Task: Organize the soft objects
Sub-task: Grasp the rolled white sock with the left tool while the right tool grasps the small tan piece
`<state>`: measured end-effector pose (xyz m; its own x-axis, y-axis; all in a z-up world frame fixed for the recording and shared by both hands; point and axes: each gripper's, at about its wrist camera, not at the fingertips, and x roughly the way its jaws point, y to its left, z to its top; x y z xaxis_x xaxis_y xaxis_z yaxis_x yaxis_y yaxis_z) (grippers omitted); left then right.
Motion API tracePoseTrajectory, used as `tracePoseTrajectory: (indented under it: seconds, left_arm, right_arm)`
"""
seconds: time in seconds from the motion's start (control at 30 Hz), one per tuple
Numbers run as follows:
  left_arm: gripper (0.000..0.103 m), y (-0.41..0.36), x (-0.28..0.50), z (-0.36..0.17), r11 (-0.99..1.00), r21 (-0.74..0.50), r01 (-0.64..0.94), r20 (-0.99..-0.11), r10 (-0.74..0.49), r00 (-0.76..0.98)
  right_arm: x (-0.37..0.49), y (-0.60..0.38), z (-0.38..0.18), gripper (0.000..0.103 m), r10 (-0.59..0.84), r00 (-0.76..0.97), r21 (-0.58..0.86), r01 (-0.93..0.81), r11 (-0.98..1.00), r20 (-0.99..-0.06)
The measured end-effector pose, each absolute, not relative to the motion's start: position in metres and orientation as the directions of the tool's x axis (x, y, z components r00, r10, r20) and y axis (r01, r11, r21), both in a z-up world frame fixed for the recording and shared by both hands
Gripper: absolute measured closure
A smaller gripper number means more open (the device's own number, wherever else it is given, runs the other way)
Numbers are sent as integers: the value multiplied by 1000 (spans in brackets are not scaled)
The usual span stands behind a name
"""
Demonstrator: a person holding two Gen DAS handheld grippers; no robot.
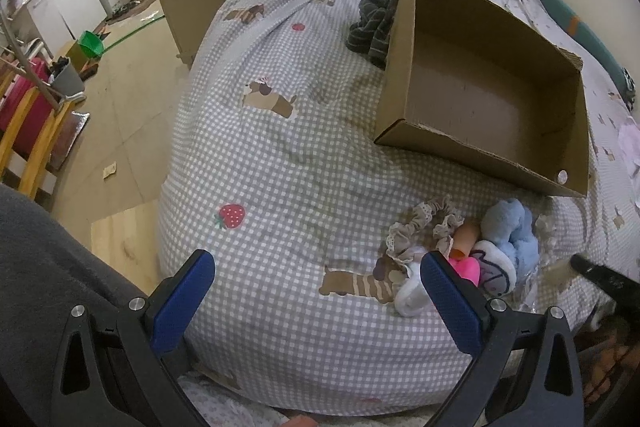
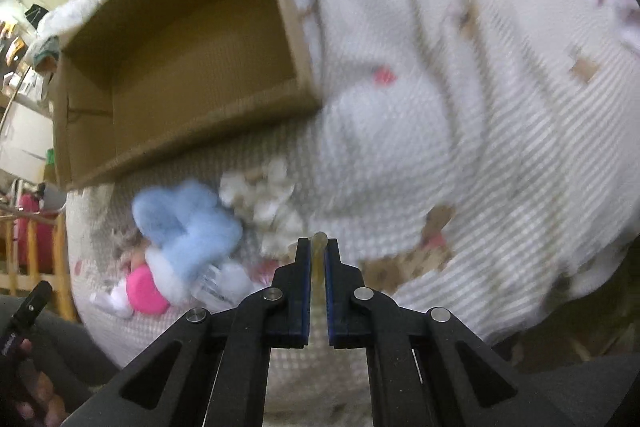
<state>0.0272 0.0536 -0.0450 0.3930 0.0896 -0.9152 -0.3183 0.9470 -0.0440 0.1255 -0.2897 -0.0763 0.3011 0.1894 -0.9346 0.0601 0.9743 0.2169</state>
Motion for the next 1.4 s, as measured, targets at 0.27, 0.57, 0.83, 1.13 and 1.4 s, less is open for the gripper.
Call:
tracePoseTrajectory:
  seconds: [0.27,0.57,0.83,1.13,1.4]
  left_arm:
    - [0,61,34,-42,942,-74,-327,-922,61,383]
    - [4,32,50,-65,960,-158,-230,-956,-90,280]
    - [45,8,64,-118,955,-219,-200,-972,-196,129]
    - [79,18,42,-98,949,-226,-221,-971,-201,129]
    - [79,39,19,-36,961,-173,-216,-951,-106,289]
  right_arm:
    - [120,-315,-43,96,315,423,370,52,928,-850]
    - [101,-278,-29,96,417,451,428,-82,900,-789]
    - [105,-263,-43,96,360,419,347,-109,932,-834]
    - [101,-268,-43,96,379,425,371,-106,923,-822]
    - [96,-267,-23,96,450,481,430,-157,889,-752]
